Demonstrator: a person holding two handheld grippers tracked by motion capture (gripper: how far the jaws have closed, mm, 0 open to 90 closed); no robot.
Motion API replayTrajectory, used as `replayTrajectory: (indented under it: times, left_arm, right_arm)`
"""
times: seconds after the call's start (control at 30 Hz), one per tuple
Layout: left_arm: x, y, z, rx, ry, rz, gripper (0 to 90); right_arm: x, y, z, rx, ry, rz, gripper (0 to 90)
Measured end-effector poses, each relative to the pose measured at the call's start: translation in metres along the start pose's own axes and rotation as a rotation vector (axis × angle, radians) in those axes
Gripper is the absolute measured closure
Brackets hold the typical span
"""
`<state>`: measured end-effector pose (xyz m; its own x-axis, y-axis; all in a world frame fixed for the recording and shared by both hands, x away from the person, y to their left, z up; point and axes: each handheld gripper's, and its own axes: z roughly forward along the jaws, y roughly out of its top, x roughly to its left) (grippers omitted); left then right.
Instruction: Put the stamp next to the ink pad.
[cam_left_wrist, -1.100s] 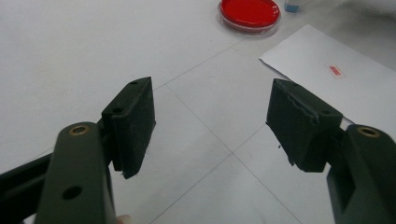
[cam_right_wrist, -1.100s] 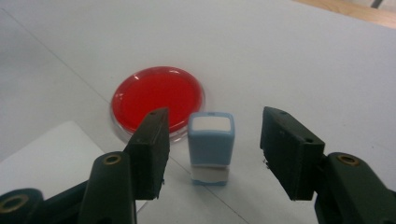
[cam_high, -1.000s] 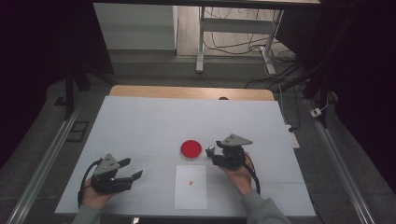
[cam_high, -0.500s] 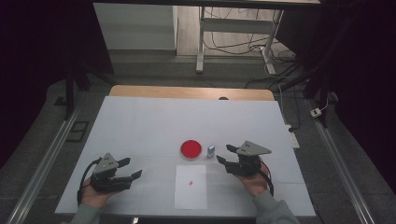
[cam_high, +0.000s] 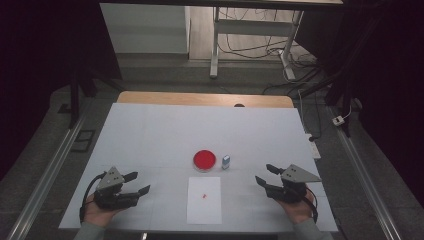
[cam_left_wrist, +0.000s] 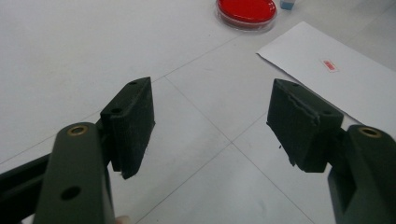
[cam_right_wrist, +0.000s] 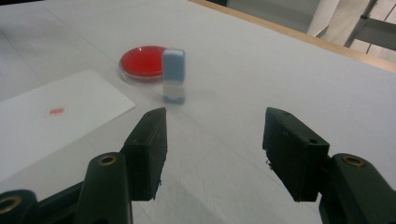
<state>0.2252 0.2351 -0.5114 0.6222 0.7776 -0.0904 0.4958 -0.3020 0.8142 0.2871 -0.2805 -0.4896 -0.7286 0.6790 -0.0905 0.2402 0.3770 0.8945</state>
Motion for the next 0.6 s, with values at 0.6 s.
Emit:
replayTrajectory:
  times: [0.6]
  left_arm:
    - [0.001,0.001,0.006,0.009,0.009,0.01,32.1]
  right_arm:
    - [-0.017,-0.025,-0.017,0.04,-0.018,0.021,40.5]
